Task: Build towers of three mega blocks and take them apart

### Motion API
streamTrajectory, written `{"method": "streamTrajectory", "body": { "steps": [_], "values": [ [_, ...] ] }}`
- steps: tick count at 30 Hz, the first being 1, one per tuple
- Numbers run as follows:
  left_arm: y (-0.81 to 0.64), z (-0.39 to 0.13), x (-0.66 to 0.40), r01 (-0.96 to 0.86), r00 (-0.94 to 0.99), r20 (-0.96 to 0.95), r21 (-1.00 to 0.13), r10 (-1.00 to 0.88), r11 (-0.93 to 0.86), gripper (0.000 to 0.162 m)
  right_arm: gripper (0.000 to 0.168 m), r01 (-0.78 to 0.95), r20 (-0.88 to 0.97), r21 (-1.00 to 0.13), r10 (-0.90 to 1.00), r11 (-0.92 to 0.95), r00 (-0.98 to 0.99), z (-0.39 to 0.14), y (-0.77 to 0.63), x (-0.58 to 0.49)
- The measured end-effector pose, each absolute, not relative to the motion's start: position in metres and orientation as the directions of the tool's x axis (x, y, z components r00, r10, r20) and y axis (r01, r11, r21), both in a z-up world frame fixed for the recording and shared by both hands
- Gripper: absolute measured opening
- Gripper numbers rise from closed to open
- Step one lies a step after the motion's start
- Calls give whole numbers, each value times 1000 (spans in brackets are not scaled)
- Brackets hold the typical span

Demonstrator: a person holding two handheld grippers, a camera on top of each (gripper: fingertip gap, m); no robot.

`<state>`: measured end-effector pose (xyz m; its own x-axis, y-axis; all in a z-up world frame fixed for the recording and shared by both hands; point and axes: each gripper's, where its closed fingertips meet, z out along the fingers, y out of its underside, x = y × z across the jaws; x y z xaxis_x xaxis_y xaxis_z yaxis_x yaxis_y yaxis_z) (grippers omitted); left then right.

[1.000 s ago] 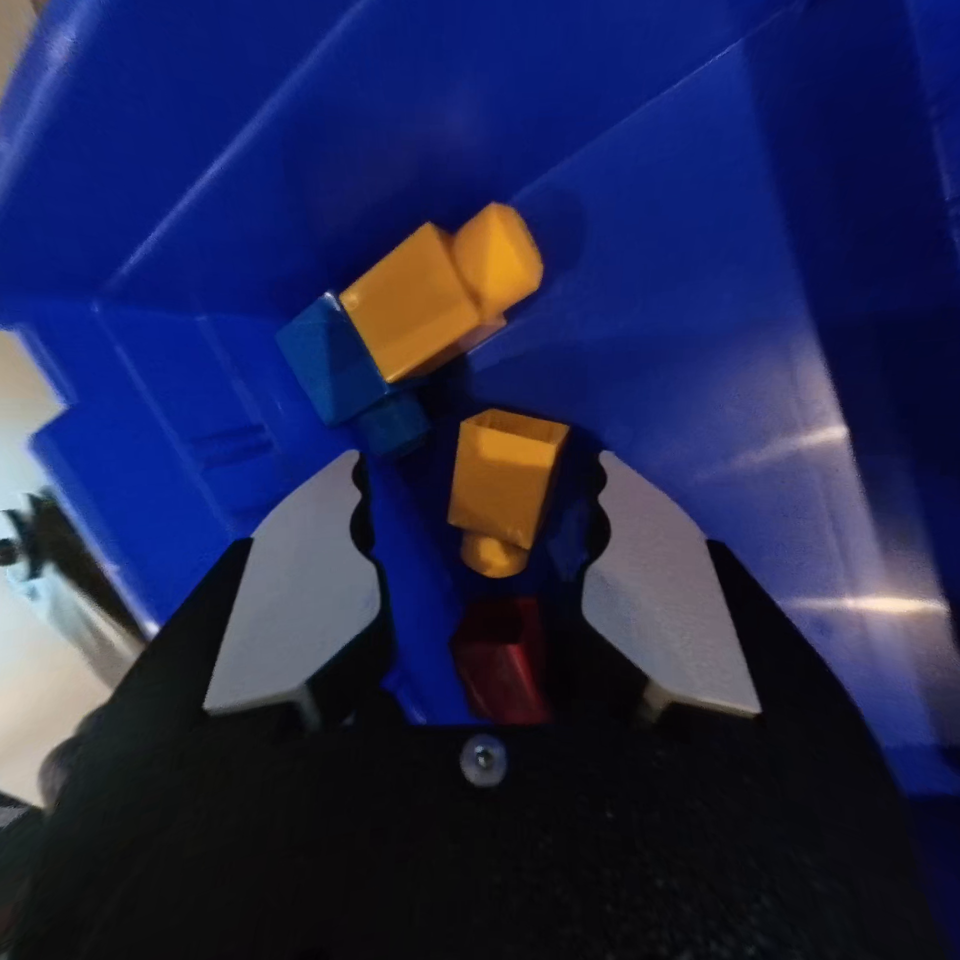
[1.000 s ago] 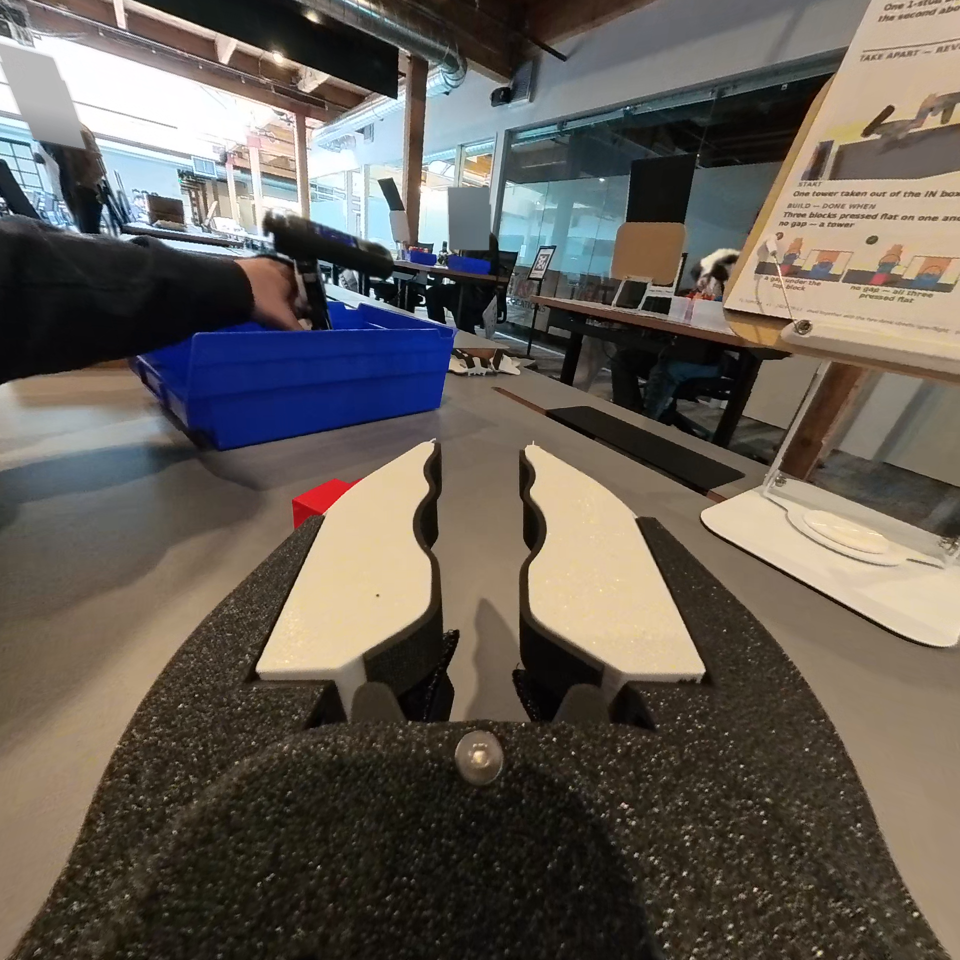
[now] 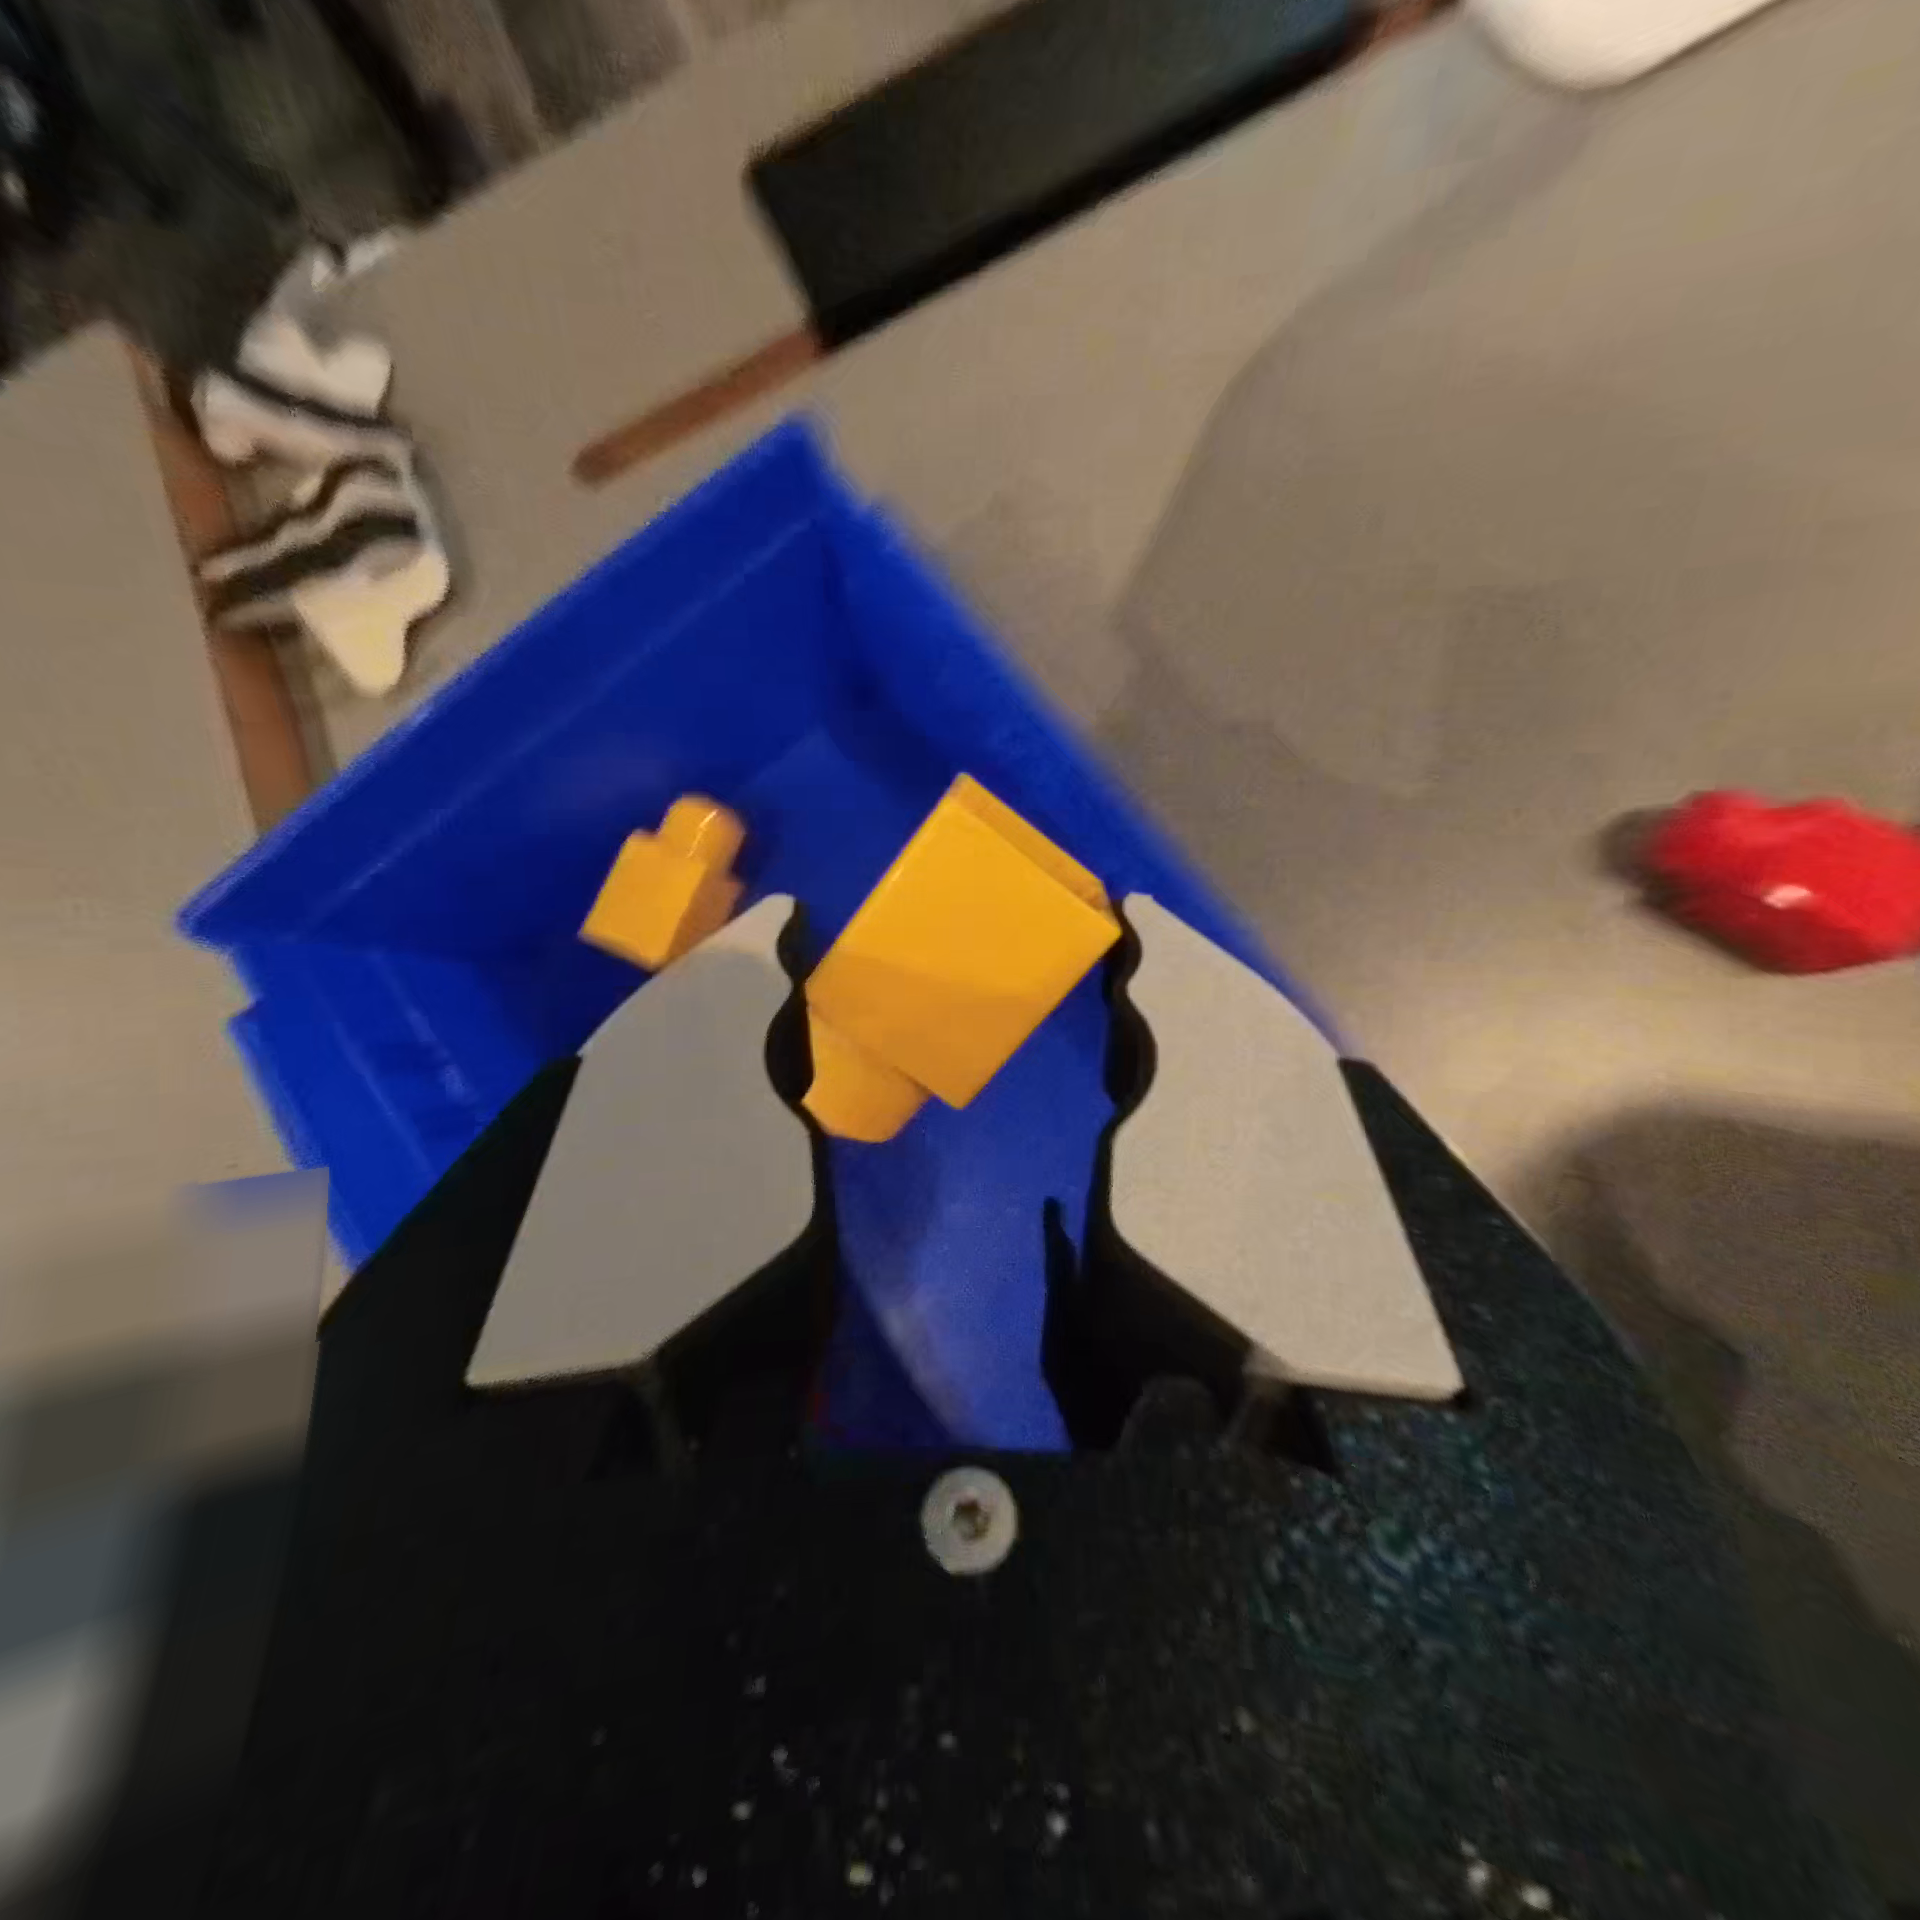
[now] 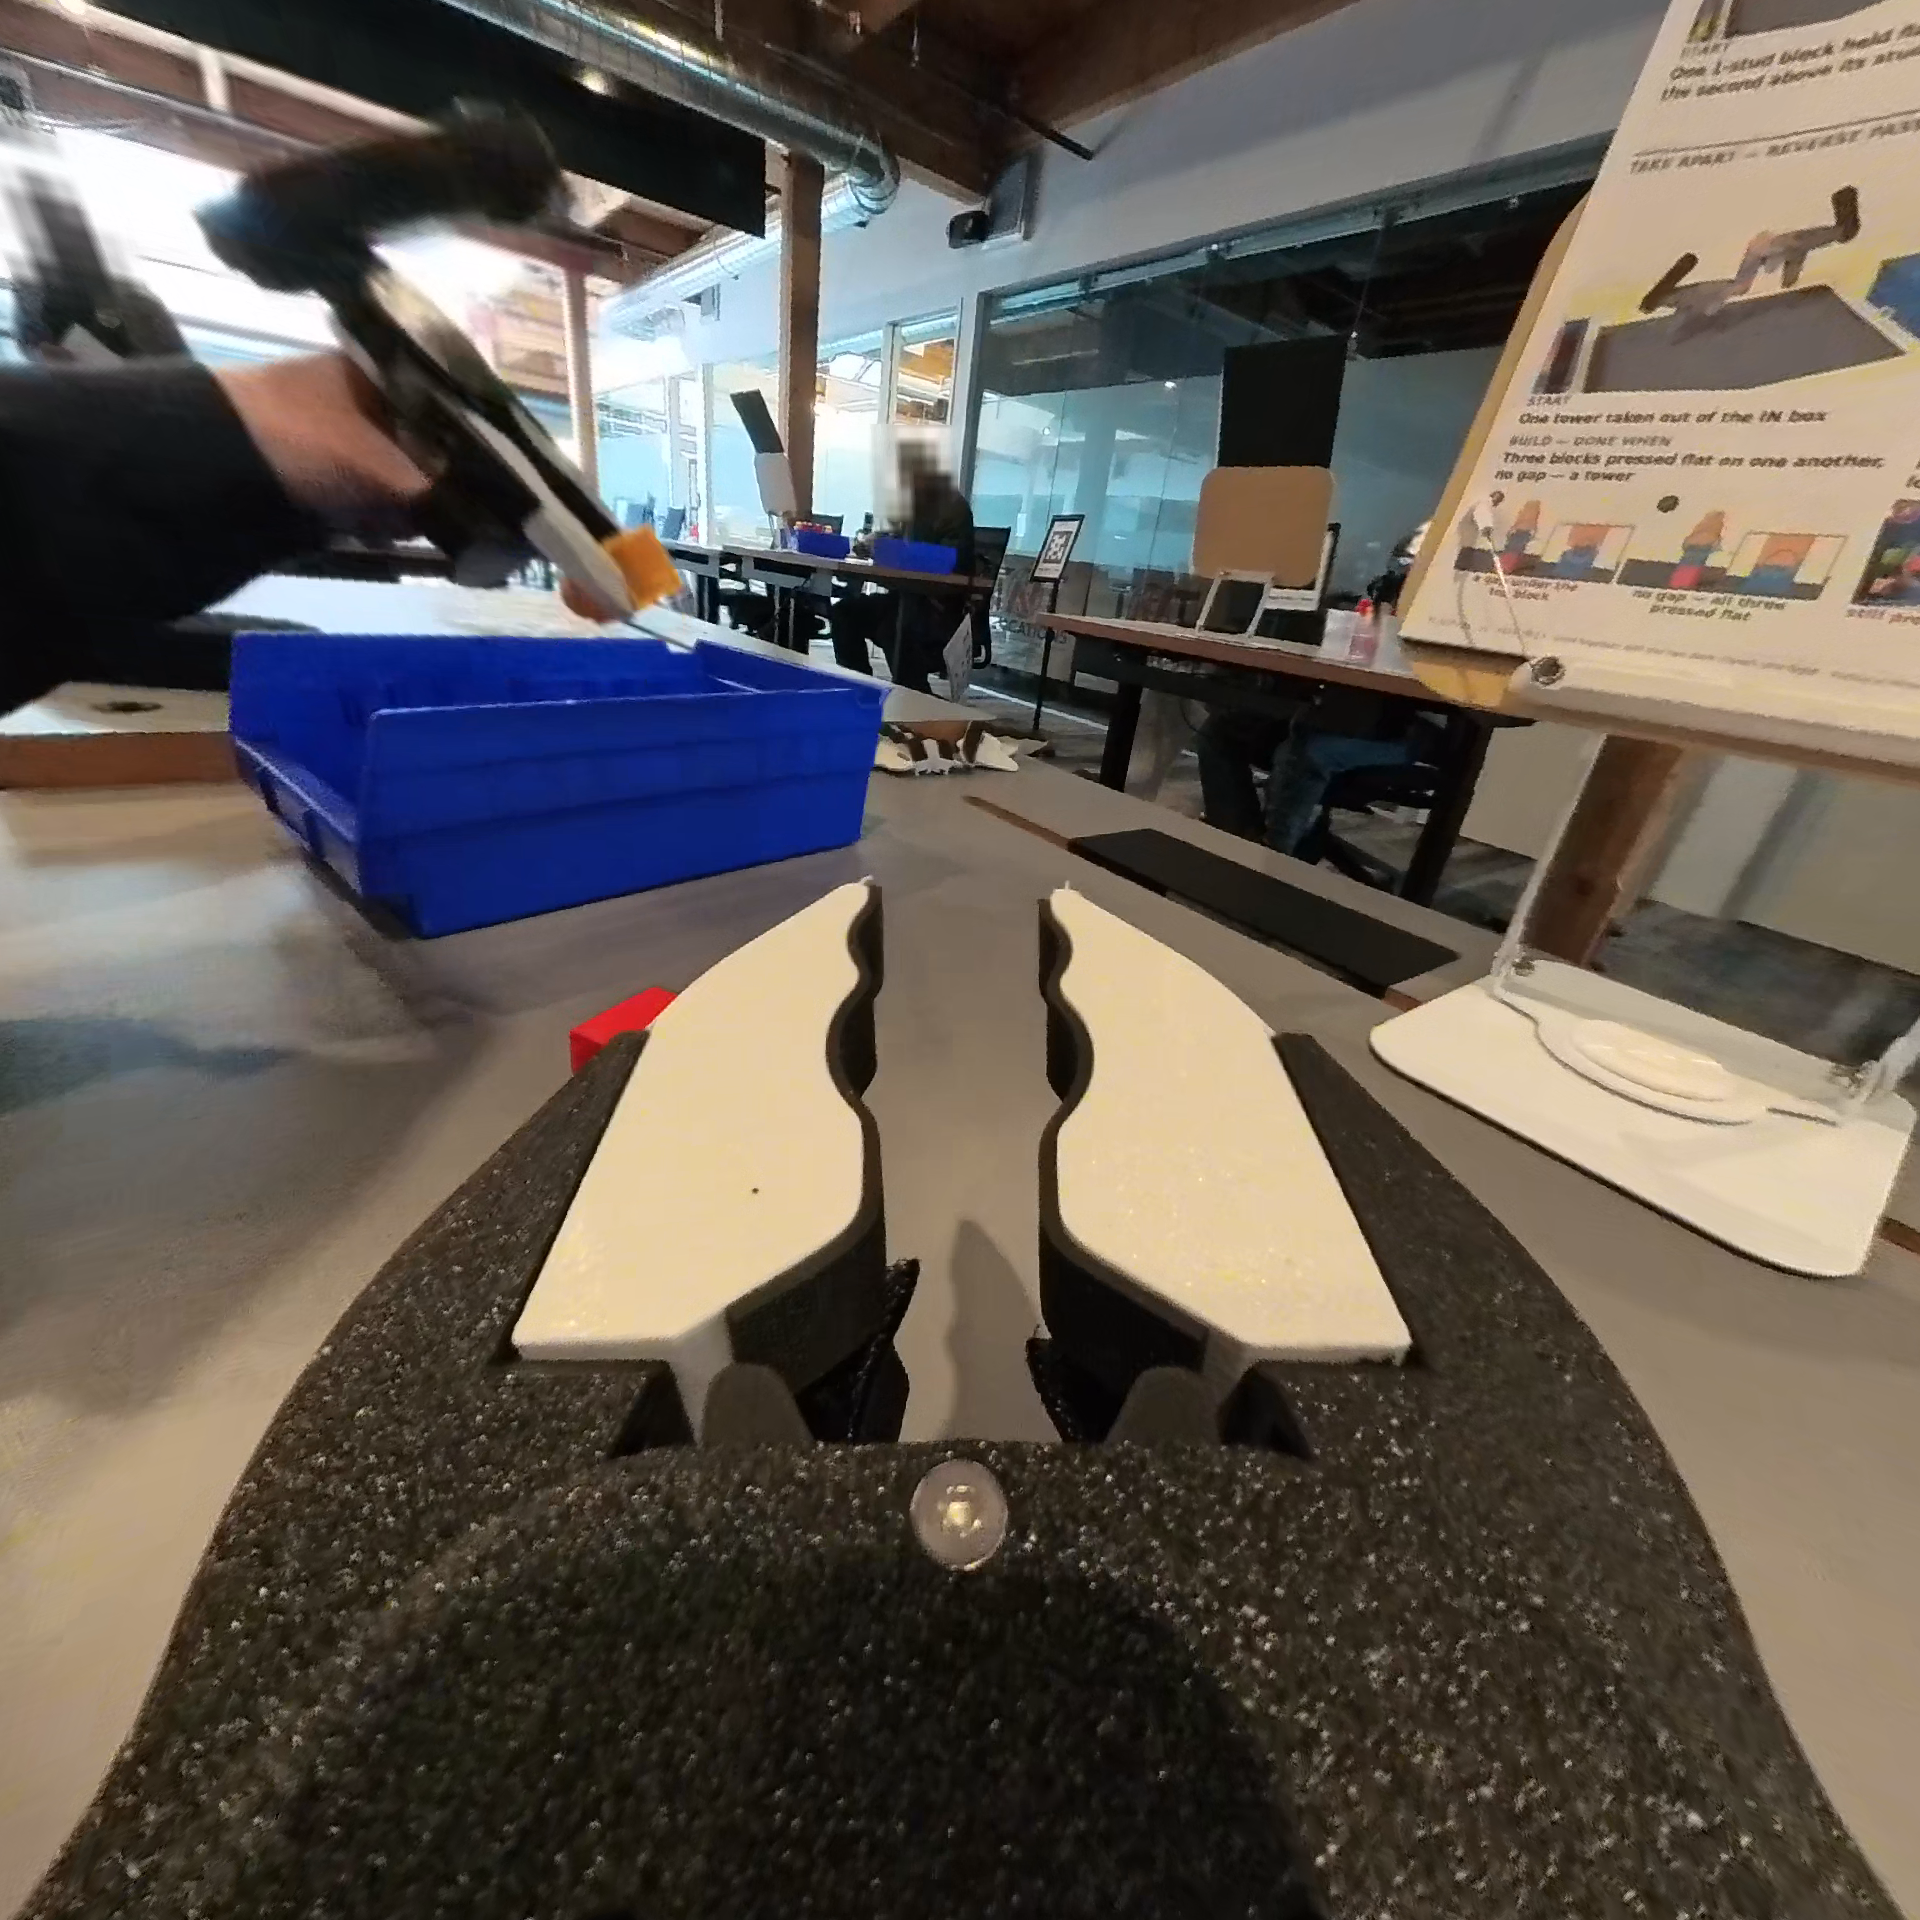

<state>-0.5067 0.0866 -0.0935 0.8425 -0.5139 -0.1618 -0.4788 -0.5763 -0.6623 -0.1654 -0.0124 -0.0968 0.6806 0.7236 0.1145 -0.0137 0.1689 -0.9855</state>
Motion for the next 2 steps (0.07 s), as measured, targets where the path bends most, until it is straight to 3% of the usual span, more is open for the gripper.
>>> {"method": "streamTrajectory", "body": {
  "steps": [2],
  "values": [
    [64,-70,-459,-470,811,-121,-718,-572,-514,54,28,-11,109,-987,708,163,697,-96,-9,-159]
  ]
}}
